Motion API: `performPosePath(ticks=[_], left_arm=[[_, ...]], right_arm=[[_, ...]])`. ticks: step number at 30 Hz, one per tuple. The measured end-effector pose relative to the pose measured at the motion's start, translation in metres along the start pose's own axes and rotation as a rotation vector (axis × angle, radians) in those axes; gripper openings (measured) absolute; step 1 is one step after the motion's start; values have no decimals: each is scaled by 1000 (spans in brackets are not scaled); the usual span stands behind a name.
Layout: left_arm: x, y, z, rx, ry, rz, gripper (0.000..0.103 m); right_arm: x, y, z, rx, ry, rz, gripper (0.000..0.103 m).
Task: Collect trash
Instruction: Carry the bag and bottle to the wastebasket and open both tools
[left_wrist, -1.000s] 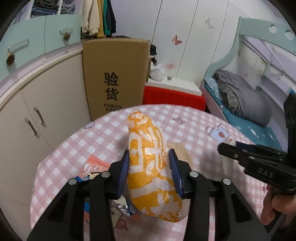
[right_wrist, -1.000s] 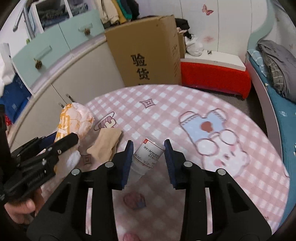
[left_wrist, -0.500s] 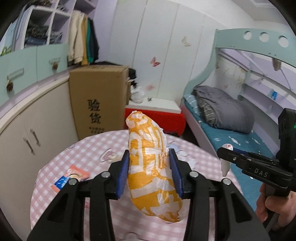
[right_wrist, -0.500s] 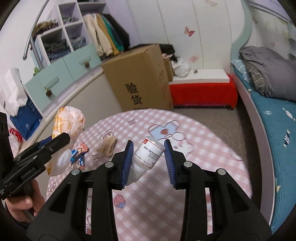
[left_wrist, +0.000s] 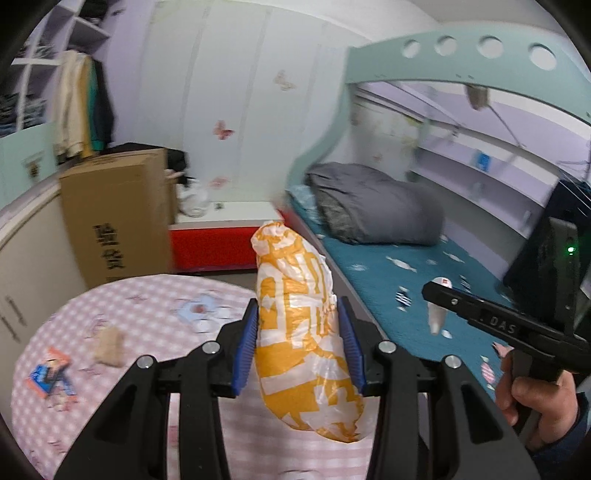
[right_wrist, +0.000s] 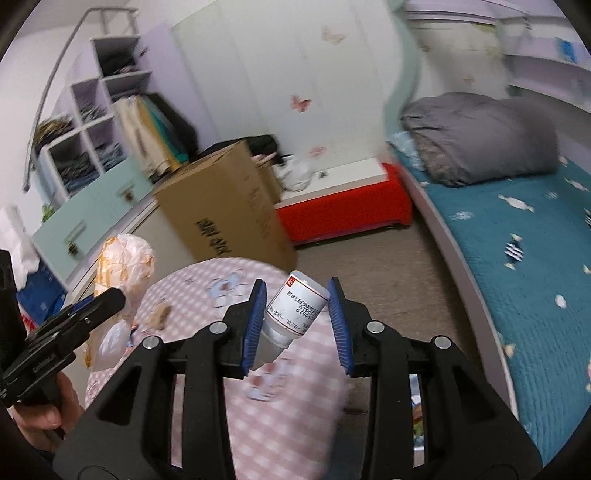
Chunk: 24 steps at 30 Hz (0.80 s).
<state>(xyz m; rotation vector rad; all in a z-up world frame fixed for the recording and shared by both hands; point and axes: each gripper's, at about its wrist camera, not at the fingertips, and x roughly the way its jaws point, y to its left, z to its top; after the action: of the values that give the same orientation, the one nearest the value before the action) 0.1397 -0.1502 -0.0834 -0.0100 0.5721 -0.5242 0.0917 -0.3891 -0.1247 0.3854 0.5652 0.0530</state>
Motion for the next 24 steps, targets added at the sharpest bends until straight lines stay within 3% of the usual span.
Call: performPosePath(ticks=[6,11,24], left_arm=[[31,-58,-8,40,59,-110,41],[74,-95,-22,55,155,-172,41],[188,-161,-71,108,415,-184,42]], right_arm=[[-15,-60,-11,74,-2,-82,34],[-16,-110,-26,146,21,-135,34],[45,-206,-75,316,182,-191,34]])
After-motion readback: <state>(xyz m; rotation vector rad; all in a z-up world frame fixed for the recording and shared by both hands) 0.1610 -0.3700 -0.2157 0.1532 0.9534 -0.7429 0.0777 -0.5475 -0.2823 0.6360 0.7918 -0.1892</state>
